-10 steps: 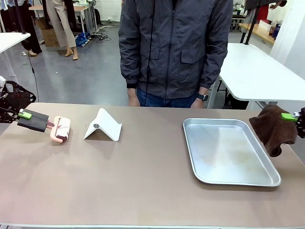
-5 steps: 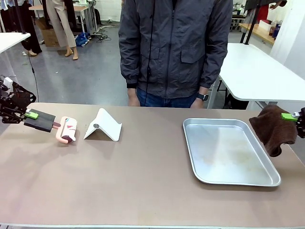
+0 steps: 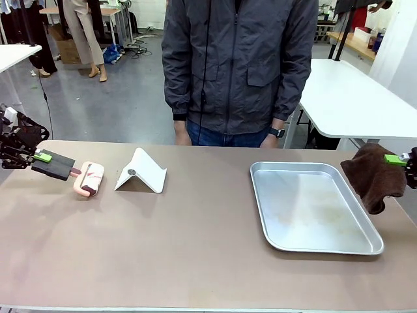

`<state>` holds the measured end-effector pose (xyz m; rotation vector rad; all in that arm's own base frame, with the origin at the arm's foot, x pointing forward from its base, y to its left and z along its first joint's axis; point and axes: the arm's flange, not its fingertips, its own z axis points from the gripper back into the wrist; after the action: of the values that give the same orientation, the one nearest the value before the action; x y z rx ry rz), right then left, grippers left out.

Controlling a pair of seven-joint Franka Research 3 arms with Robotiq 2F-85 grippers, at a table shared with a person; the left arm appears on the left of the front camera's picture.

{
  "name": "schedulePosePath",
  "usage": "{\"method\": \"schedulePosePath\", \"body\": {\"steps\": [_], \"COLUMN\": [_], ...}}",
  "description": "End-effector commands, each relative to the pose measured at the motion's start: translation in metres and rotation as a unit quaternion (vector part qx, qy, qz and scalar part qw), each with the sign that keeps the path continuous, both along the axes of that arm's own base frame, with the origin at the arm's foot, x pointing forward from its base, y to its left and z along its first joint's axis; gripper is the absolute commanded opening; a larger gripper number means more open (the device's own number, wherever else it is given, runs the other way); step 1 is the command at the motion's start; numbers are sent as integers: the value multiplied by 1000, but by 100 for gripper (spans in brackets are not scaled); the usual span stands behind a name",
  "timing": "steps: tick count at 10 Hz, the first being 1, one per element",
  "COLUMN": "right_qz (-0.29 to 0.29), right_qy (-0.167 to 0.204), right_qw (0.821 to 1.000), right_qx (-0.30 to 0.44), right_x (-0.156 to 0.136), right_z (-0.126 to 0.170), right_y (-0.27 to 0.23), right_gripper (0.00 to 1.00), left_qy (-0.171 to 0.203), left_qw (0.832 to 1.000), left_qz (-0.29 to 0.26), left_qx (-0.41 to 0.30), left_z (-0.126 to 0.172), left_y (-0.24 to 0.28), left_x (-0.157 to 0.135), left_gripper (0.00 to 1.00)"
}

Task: Clean the surface of the table.
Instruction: Clean the area not pointed to by the person.

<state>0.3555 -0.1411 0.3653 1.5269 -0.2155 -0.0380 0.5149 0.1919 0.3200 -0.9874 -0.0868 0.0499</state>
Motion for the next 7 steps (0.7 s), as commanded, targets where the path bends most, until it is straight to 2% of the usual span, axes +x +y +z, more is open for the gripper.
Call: {"method": "schedulePosePath", "body": {"steps": [1,2,4,5,6,7], "right_qz": [-1,-1,-1,-1,-1,-1], "right_qy": [-5,-5,-5,-5,-5,-5], "right_qw": [1000,1000,1000,1000,1000,1000], "right_qx": [11,11,11,11,11,11], "right_x": [0,0,0,0,0,0], "right_z": [4,4,4,4,4,4], "right_y": [-1,-1,-1,-1,-1,-1], "right_gripper": [9,9,9,9,9,9], "left_qy": [13,-2,-78,-102,-124,-127], "left_qw": [1000,999,989,983,977,976], "left_qz": [24,23,32,28,26,24], "left_qx": [-4,-26,-125,-153,-172,-175], "left_z": [-1,6,37,49,61,68], "left_y": [12,17,35,43,55,65], "left_x": [6,2,-15,-24,-40,-53], "left_gripper": [4,4,4,4,4,4]}}
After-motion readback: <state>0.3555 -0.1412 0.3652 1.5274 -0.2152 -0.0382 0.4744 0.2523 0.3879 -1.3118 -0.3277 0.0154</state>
